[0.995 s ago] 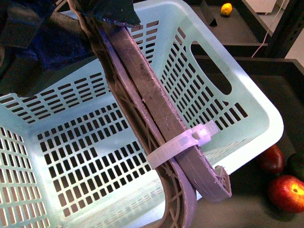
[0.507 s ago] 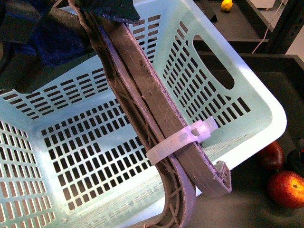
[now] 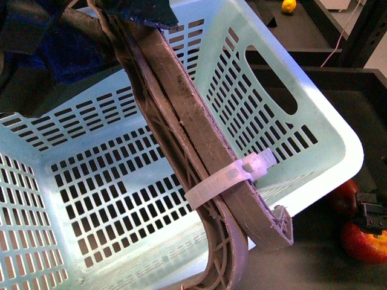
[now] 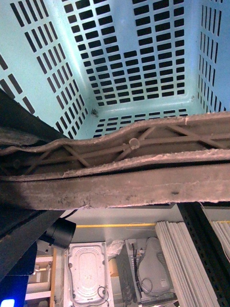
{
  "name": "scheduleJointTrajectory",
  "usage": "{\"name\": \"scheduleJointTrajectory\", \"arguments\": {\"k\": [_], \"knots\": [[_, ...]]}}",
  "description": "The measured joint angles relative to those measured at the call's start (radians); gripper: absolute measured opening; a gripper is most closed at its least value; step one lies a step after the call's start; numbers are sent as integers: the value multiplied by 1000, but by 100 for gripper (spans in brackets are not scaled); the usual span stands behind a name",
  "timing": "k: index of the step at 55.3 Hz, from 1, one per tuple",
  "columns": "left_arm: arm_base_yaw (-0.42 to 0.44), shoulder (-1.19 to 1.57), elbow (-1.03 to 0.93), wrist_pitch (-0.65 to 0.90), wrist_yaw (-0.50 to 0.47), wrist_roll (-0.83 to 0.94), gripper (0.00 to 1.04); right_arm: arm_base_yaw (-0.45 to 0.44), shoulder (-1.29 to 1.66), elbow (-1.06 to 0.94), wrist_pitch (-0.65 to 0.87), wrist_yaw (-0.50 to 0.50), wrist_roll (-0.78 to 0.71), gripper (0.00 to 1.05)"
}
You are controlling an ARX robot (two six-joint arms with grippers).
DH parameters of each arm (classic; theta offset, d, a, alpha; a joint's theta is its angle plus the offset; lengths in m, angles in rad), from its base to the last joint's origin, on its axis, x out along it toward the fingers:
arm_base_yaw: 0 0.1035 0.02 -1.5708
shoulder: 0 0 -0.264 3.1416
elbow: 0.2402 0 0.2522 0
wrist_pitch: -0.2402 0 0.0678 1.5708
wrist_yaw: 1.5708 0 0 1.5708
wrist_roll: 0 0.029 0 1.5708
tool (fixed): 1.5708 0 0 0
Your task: Pick apple with right arm and hold basket with left
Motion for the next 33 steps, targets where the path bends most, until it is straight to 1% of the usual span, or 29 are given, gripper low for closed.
{"name": "scheduleJointTrajectory", "arguments": {"k": [26, 27, 30, 33], "knots": [[0, 0, 0, 0, 0, 1, 21, -9, 172, 115, -49, -4, -5, 96], [0, 0, 0, 0, 0, 1, 21, -9, 174, 116, -49, -4, -3, 95], [0, 0, 0, 0, 0, 1, 21, -8, 185, 117, -48, -9, -4, 87], [0, 0, 0, 0, 0, 1, 21, -8, 186, 117, -45, -10, -4, 83]]}}
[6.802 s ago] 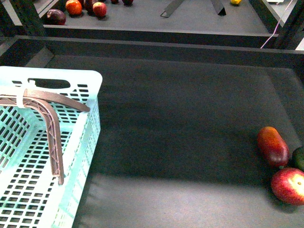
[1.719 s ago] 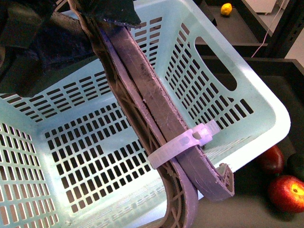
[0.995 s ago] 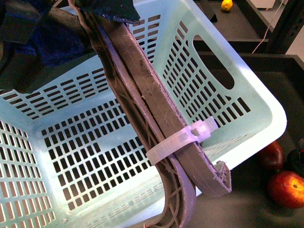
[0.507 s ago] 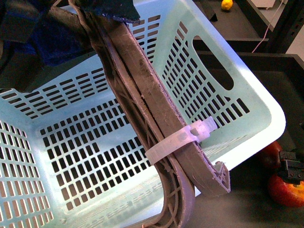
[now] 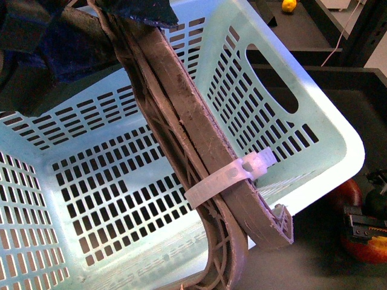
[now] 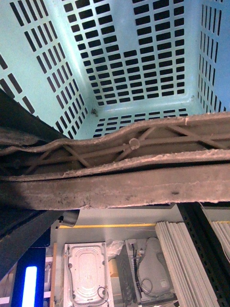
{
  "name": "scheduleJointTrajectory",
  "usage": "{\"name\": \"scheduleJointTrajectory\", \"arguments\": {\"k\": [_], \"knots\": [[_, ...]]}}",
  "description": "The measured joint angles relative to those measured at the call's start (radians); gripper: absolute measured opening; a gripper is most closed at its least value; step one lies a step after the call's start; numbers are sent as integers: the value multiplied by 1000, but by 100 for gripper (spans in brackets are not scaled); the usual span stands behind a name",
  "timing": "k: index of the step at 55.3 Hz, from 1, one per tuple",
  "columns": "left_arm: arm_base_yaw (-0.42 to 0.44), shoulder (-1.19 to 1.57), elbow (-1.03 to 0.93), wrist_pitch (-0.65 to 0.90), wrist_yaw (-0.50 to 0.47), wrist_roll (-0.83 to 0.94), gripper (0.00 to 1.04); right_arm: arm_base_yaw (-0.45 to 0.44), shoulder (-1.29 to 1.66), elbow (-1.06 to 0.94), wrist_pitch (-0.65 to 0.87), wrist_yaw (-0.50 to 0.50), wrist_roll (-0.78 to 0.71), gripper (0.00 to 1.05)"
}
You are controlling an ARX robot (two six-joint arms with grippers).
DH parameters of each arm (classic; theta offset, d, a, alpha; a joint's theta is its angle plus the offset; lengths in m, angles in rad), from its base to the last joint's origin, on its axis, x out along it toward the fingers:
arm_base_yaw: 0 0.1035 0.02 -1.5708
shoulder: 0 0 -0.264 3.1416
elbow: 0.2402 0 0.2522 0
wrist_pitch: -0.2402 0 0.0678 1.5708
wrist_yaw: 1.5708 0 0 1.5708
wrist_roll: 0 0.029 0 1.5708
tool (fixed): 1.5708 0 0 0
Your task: Pick apple with right arm and hold basket with left
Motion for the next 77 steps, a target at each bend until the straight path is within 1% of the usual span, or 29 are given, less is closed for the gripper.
{"name": "scheduleJointTrajectory", "arguments": {"k": [5, 13, 21, 25, 31, 37, 42, 50, 58, 64, 72, 77], "knots": [[0, 0, 0, 0, 0, 0, 21, 0, 0, -1, 6, -5, 0, 80], [0, 0, 0, 0, 0, 2, 21, -11, -12, -21, 22, -11, -15, 80], [0, 0, 0, 0, 0, 2, 21, -47, -109, -89, 27, -41, -73, 80], [0, 0, 0, 0, 0, 2, 21, -79, -215, -114, 13, -72, -106, 80], [0, 0, 0, 0, 0, 2, 21, -121, -430, -146, -28, -140, -116, 80], [0, 0, 0, 0, 0, 2, 21, -126, -579, -168, -46, -203, -104, 80], [0, 0, 0, 0, 0, 2, 21, -111, -721, -177, -80, -256, -82, 80], [0, 0, 0, 0, 0, 2, 21, -55, -913, -178, -135, -286, -39, 80], [0, 0, 0, 0, 0, 2, 21, 43, -1072, -178, -154, -281, 2, 80], [0, 0, 0, 0, 0, 2, 21, 142, -1154, -185, -157, -257, 23, 80], [0, 0, 0, 0, 0, 2, 20, 277, -1192, -212, -142, -222, 57, 80], [0, 0, 0, 0, 0, 2, 20, 399, -1192, -243, -114, -185, 79, 80]]}}
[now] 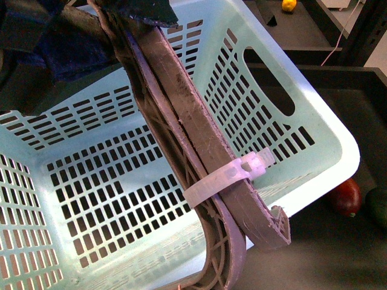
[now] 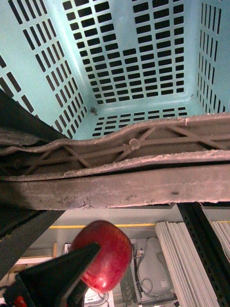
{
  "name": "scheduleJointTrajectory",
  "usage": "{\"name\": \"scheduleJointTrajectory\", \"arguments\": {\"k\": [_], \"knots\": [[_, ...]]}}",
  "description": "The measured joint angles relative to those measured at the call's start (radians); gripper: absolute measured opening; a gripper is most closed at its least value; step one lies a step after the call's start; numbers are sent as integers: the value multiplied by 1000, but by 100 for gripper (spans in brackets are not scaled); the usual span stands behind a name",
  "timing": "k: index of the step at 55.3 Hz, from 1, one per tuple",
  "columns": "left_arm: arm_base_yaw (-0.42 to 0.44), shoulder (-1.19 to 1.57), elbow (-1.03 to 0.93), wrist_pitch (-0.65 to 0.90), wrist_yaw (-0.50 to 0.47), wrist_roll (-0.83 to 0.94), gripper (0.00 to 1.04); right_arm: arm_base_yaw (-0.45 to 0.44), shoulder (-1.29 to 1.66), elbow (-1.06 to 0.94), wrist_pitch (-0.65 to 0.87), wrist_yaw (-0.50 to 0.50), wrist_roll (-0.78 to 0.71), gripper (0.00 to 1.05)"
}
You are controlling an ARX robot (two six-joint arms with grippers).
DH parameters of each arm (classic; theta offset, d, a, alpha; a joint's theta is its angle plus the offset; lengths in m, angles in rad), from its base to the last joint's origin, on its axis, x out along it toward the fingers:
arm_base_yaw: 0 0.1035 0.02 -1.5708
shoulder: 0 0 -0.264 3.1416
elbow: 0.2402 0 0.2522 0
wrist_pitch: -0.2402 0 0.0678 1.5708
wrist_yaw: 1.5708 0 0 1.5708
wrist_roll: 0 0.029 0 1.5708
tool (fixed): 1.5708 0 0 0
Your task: Pick apple with right arm and hold basket with left
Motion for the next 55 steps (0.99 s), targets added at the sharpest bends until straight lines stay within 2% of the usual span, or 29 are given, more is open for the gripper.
{"name": "scheduleJointTrajectory", "arguments": {"k": [6, 11, 23, 25, 28, 33, 40, 55], "knots": [[0, 0, 0, 0, 0, 0, 20, 108, 19, -35, 34, 40, 13, 80], [0, 0, 0, 0, 0, 0, 20, 158, 36, -56, 55, 49, 23, 80], [0, 0, 0, 0, 0, 0, 20, 204, 103, -76, 97, 93, 51, 80], [0, 0, 0, 0, 0, 0, 20, 207, 113, -75, 101, 97, 54, 84], [0, 0, 0, 0, 0, 0, 20, 215, 127, -75, 105, 100, 61, 97], [0, 0, 0, 0, 4, 1, 20, 226, 127, -74, 109, 108, 69, 96], [-1, 4, 0, 0, -1, -1, 20, 202, 80, -77, 100, 133, 62, 96], [-1, 3, 0, 0, 0, 5, 20, 43, -149, -181, 41, 151, -23, 96]]}}
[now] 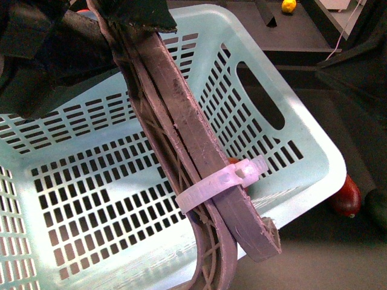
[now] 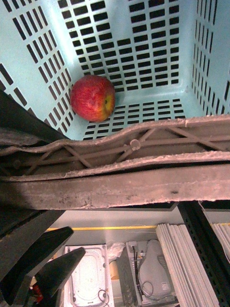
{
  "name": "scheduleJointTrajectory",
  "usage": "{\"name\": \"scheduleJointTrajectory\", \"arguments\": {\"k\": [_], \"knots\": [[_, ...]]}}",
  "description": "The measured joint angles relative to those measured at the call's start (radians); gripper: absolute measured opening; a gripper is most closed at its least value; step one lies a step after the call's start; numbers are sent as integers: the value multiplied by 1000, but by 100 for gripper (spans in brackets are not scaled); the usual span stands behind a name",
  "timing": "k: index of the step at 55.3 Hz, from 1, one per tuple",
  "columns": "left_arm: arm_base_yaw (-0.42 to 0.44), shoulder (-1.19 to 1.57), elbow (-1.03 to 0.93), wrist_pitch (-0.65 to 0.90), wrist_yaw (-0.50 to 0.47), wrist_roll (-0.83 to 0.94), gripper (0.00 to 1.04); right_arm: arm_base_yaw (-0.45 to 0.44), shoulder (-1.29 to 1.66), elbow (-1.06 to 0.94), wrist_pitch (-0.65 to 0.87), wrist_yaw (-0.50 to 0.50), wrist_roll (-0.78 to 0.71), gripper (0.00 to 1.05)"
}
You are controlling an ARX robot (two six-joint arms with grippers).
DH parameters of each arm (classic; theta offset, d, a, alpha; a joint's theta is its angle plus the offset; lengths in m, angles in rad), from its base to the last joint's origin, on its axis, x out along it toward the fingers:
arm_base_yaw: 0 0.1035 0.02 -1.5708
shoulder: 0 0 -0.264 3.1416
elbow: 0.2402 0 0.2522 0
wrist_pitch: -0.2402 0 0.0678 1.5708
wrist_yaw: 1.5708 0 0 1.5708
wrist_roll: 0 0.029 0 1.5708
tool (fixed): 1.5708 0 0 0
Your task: Pick apple with right arm and hold basket with left
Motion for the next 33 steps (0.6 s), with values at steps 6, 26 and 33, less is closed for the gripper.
{"name": "scheduleJointTrajectory", "arguments": {"k": [6, 26, 33], "knots": [[0, 0, 0, 0, 3, -2, 20, -74, -74, -59, -10, 36, -27, 95], [0, 0, 2, 0, -1, -3, 20, -135, -214, -329, 545, 141, -23, 36], [0, 0, 2, 0, 0, -3, 20, -176, -276, -364, 503, 81, -23, 17]]}}
